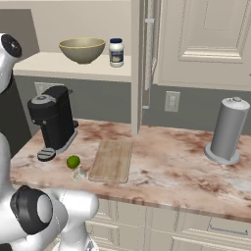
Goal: Open the cabinet. Place the bowl and condiment on the counter. Then place the lime and garlic on the cutting board.
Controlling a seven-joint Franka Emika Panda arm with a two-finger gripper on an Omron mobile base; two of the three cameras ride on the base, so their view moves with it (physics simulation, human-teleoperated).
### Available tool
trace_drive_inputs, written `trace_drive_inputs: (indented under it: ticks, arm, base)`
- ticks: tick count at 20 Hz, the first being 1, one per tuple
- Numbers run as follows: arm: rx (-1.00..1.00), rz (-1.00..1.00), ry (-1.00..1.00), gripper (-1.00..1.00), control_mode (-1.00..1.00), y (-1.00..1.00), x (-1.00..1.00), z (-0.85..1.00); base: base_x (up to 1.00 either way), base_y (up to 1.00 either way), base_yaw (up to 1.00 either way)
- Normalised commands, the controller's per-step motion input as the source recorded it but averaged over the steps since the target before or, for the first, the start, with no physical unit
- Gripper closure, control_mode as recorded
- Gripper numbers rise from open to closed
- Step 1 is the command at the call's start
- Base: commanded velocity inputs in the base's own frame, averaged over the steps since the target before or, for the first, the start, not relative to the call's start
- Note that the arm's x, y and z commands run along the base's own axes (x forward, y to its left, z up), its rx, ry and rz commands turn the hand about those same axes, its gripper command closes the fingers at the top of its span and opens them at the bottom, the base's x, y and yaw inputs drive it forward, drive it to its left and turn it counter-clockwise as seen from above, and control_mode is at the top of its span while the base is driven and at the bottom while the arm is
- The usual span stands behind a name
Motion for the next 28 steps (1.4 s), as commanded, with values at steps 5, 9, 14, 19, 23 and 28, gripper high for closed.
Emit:
trace_drive_inputs:
  ticks: [5,9,14,19,23,28]
  arm:
    - [0.0,0.0,0.09,-1.0,-1.0,0.71,0.22,-0.06]
    - [0.0,0.0,0.11,-1.0,-1.0,0.54,0.4,-0.08]
    - [0.0,0.01,0.02,-1.0,-1.0,0.06,0.09,0.0]
    - [0.0,0.0,-0.03,-1.0,-1.0,-0.23,-0.11,0.01]
    - [0.0,0.0,-0.07,-1.0,-1.0,-0.37,-0.02,0.03]
    - [-0.01,0.0,-0.06,-1.0,-1.0,-0.45,0.04,0.01]
  base:
    - [0.0,0.0,0.0]
    - [0.0,0.0,0.0]
    - [0.0,0.0,0.0]
    - [0.0,0.0,0.0]
    - [0.0,0.0,0.0]
    - [0.0,0.0,0.0]
